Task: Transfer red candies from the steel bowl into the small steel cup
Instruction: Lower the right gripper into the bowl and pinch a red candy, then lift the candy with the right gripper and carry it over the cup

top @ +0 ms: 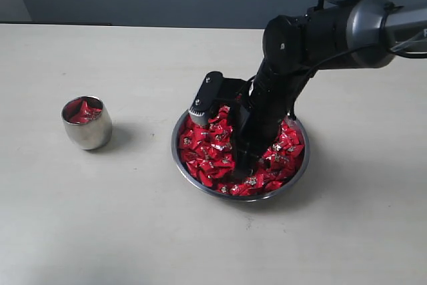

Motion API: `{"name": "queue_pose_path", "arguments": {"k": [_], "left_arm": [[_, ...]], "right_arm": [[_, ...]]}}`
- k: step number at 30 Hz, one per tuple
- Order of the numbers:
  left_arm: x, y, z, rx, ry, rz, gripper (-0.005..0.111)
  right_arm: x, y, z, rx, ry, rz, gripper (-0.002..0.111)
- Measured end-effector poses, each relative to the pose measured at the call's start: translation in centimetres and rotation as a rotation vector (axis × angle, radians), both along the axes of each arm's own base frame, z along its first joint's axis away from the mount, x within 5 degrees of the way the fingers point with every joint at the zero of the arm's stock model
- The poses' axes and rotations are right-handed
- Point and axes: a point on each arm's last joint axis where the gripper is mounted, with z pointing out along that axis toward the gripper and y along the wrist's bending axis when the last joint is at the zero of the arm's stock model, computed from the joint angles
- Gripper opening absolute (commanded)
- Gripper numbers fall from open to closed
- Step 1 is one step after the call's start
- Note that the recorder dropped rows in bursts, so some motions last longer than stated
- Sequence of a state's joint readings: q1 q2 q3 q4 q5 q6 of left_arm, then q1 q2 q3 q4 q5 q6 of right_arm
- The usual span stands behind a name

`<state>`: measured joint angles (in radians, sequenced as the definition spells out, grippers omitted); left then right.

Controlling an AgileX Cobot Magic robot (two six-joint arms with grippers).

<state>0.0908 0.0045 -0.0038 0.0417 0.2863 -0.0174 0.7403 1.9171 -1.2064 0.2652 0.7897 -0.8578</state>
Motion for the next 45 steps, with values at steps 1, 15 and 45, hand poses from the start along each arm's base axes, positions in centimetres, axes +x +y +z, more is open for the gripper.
{"name": "queue_pose_path", "arguments": {"k": [1, 15, 45], "left_arm": [[0.0, 0.0, 0.0, 0.0, 0.0, 0.0, 0.0], [0.0, 0.0, 0.0, 0.0, 0.0, 0.0, 0.0], [0.0, 0.0, 0.0, 0.0, 0.0, 0.0, 0.0]], "right_arm": [[0.1, 0.0, 0.4, 0.01, -0.026, -0.012, -0.001], [1.7, 0.1, 3.9, 0.061, -0.187, -0.115, -0.001], [7.6, 11.3, 7.4, 0.588, -0.023, -0.163, -0.001]]}}
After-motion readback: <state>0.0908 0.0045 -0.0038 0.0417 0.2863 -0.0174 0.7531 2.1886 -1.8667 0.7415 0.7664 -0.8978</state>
